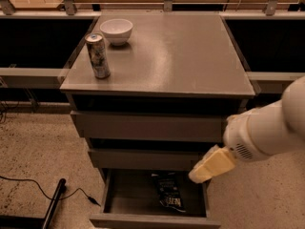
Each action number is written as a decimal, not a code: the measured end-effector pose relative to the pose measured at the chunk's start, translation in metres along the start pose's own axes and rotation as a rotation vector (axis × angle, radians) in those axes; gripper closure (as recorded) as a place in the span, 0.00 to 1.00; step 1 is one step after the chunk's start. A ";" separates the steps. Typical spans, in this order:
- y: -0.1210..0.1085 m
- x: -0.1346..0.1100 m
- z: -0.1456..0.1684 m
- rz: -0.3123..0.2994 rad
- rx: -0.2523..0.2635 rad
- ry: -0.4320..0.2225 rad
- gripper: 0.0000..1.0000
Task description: Pick blue chip bag from bottom drawer and place on counter
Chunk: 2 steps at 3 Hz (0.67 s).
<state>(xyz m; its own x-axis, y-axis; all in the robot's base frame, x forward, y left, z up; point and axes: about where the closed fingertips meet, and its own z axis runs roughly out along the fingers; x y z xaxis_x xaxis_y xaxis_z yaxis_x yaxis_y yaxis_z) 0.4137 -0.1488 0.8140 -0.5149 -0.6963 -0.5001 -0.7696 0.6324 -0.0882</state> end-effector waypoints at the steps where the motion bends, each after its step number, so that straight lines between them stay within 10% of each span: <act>1: 0.006 0.007 0.088 0.120 -0.085 -0.049 0.00; 2: -0.001 -0.009 0.147 0.156 -0.107 -0.155 0.00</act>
Offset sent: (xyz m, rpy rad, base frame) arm 0.0958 0.0887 -0.1619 0.3401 -0.0232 -0.0219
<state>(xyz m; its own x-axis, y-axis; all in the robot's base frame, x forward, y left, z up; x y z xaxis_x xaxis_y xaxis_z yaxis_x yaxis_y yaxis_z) 0.4743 -0.0932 0.6924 -0.5729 -0.5273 -0.6275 -0.7250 0.6831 0.0879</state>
